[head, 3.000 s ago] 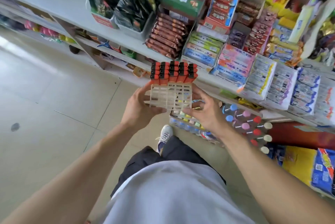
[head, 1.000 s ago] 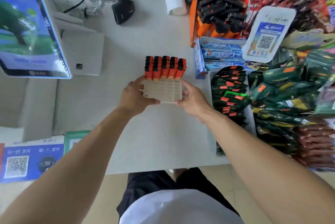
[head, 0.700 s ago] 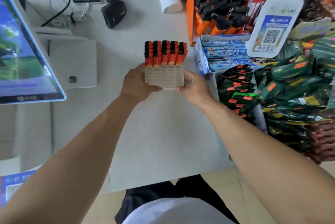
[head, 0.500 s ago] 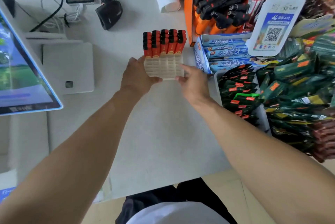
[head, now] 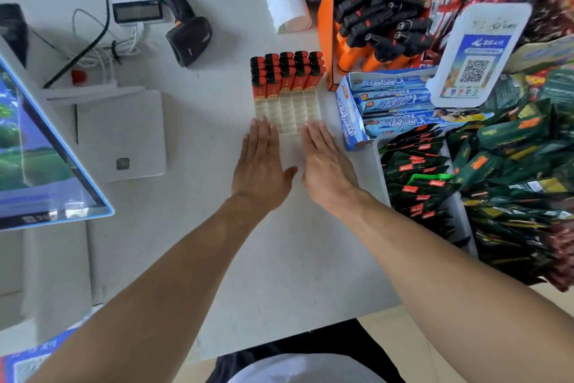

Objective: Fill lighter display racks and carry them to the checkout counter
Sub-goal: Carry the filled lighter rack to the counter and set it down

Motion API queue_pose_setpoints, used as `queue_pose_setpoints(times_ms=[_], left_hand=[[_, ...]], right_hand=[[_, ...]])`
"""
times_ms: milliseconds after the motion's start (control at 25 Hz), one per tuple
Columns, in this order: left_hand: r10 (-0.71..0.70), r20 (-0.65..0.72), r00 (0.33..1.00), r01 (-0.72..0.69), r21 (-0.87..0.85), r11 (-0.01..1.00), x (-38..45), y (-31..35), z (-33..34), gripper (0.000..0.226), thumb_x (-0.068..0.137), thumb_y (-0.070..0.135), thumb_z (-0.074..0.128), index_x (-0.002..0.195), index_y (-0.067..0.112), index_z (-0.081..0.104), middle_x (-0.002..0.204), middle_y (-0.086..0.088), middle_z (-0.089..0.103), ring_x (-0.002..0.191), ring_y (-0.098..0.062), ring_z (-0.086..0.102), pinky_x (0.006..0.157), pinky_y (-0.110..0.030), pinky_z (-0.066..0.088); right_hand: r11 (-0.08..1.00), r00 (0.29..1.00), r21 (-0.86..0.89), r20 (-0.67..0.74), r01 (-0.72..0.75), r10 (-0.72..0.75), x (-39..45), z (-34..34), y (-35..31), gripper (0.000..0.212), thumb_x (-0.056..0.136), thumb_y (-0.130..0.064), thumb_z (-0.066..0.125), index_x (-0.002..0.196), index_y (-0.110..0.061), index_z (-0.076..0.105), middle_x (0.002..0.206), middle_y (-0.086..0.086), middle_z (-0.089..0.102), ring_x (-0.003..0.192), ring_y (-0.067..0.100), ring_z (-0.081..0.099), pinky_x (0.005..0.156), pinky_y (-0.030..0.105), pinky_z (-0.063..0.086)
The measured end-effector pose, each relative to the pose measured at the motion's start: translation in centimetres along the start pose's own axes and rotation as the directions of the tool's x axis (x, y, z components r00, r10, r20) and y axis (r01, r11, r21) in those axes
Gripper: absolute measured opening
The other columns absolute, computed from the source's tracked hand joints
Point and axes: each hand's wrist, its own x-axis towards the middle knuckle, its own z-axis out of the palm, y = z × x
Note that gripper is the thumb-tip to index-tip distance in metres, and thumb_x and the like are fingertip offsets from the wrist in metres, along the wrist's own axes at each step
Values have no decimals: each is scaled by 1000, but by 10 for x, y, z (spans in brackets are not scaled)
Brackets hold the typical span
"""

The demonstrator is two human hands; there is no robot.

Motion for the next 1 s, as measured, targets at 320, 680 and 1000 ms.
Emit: queue_pose_setpoints(times_ms=[320, 680, 1000], left_hand=[[44, 89, 995, -44, -1, 999, 43, -1, -16, 97, 100, 55, 47, 159, 5, -12, 166, -14, -23, 153, -26, -23, 125, -38, -6], [133, -8, 991, -133, -52, 990, 52, -8, -18, 85, 103, 47, 48, 161, 7, 0, 168, -14, -12, 155, -27, -14, 126, -38, -2], [95, -72, 993, -101, -74, 992, 57, -12, -16, 74, 106, 42, 43, 161, 8, 8, 169, -11, -6, 156, -25, -11, 126, -37, -5]], right_hand=[[998, 995, -21, 75, -62, 63, 38, -23, 5, 81, 99, -21, 52, 156, -1, -1, 166, 14, -8, 153, 26, -11, 124, 39, -2], [976, 993, 191, 65, -107, 96, 48, -27, 12, 74, 102, -16, 47, 157, -1, -1, 166, 12, -10, 152, 25, -15, 124, 36, -3], [870, 979, 449, 72, -205, 193, 61, -22, 16, 63, 109, -38, 26, 158, -5, 4, 167, 5, -7, 152, 16, -12, 123, 31, -5]])
